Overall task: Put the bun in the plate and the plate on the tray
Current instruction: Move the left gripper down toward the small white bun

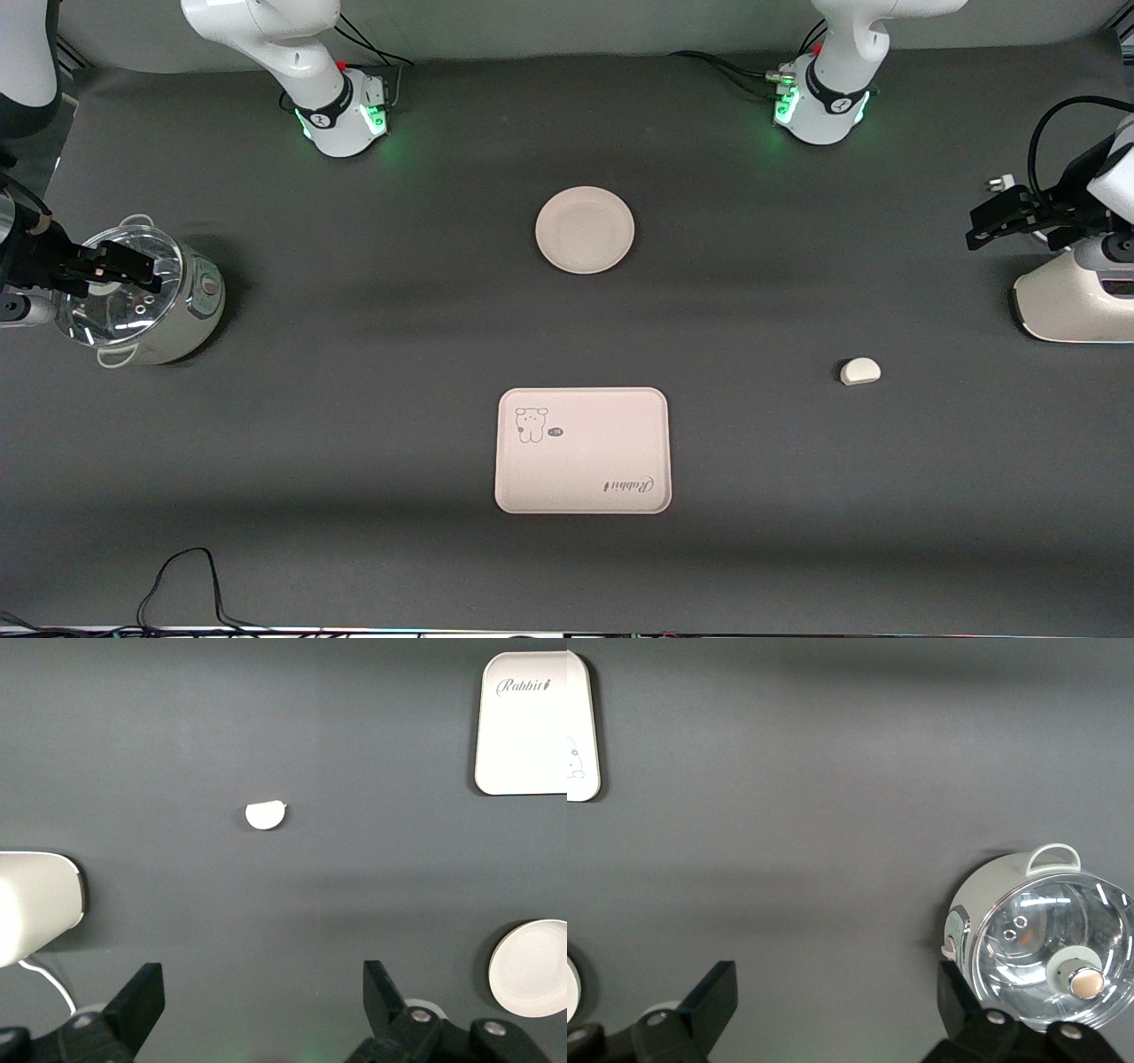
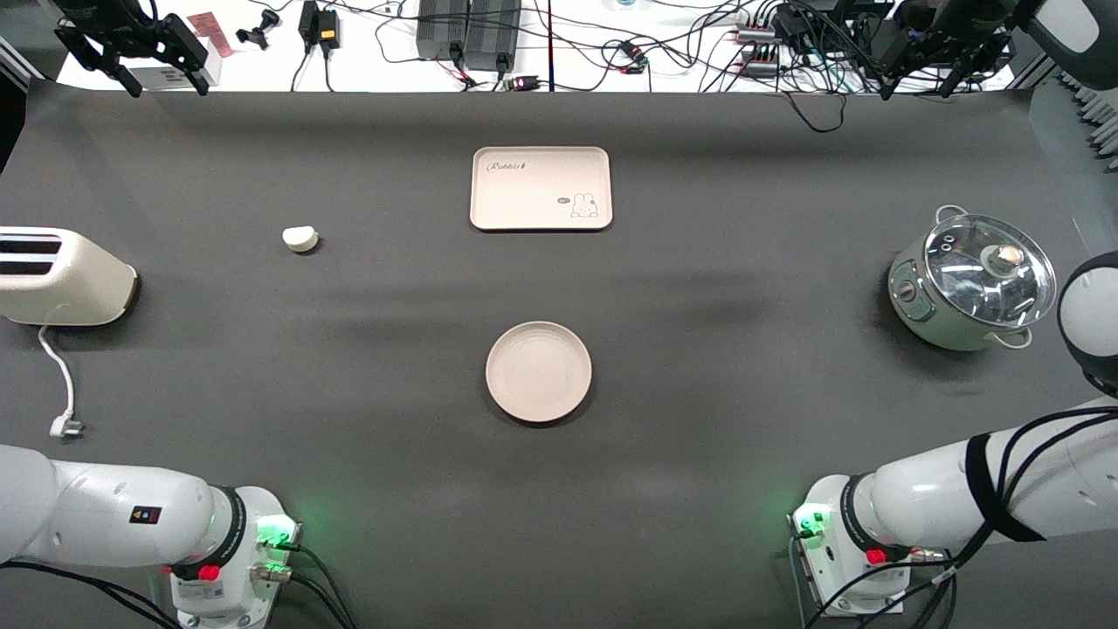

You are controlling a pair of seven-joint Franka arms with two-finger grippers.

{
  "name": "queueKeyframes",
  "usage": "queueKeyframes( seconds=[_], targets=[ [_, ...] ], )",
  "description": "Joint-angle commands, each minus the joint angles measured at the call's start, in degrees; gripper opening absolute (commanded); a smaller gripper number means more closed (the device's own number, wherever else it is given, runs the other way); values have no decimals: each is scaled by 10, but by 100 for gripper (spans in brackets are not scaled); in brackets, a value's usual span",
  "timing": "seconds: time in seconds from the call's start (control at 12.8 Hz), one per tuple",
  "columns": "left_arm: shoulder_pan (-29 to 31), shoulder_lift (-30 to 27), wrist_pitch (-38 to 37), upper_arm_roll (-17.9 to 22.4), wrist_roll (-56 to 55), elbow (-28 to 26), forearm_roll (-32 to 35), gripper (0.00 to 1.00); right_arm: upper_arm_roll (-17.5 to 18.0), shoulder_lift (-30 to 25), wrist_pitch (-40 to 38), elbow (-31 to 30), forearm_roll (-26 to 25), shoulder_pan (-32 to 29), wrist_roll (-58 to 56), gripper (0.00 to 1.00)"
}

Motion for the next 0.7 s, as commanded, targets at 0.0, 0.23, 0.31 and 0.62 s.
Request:
queueKeyframes(
  seconds=[0.0, 0.23, 0.31, 0.62],
  targets=[
    [3, -2, -8, -1, 1, 0, 2, 100, -3, -6, -2, -3, -2, 4, 6, 100],
    [5, 2, -1, -1, -2, 0, 4, 100, -3, -6, -2, -4, -2, 4, 6, 100],
    [5, 8, 2, -1, -2, 0, 3, 100, -3, -6, -2, -4, -2, 4, 6, 100],
    [5, 35, 27, 0, -2, -2, 4, 100, -3, -6, -3, -4, -2, 4, 6, 100]
  ],
)
